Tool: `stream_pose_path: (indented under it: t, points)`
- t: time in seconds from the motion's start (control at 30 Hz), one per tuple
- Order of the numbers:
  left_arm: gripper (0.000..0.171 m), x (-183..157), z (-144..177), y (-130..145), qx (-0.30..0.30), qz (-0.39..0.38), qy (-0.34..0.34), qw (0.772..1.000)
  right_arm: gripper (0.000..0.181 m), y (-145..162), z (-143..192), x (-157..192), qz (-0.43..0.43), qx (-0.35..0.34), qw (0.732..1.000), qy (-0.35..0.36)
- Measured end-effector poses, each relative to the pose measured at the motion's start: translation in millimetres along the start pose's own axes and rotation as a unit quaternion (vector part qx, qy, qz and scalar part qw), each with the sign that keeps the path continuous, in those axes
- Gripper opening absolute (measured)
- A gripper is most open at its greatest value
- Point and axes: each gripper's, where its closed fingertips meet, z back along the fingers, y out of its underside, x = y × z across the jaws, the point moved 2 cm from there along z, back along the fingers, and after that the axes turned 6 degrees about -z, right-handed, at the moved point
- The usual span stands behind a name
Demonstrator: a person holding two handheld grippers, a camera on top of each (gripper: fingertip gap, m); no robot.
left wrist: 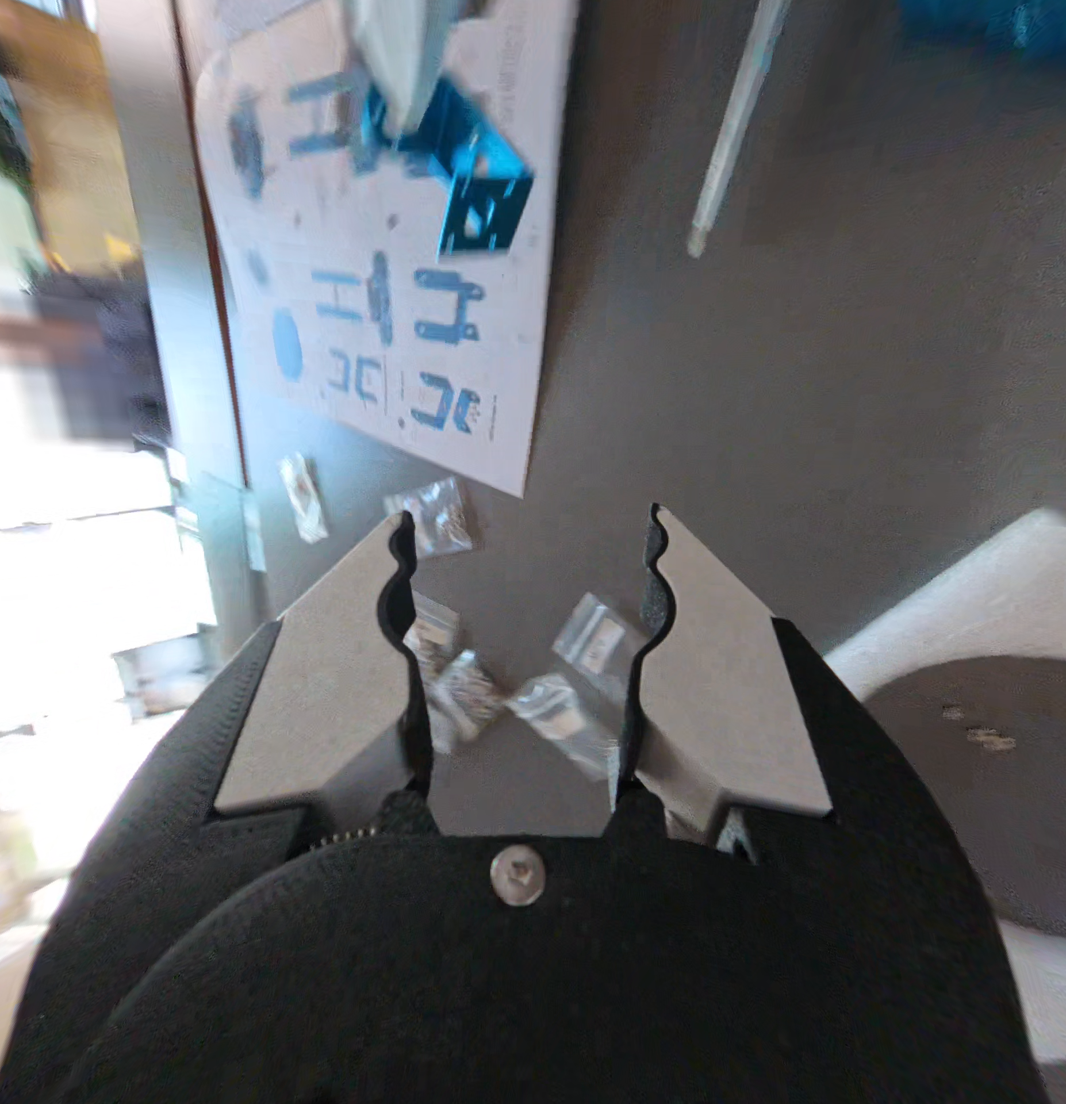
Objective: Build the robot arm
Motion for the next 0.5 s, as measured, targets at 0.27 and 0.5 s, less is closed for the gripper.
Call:
stream_pose_path:
  t: [0.27, 0.5]
  points:
    - [0.069, 46, 52, 5, -0.272, 0.374, -0.006, 0.887, 0.000, -54, 23, -63, -0.039, -0.110, 0.988, 0.096]
    - [0.073, 66, 34, -15, -0.326, 0.414, 0.028, 0.850, 0.000, -75, 8, -32, -0.061, -0.155, 0.985, 0.047]
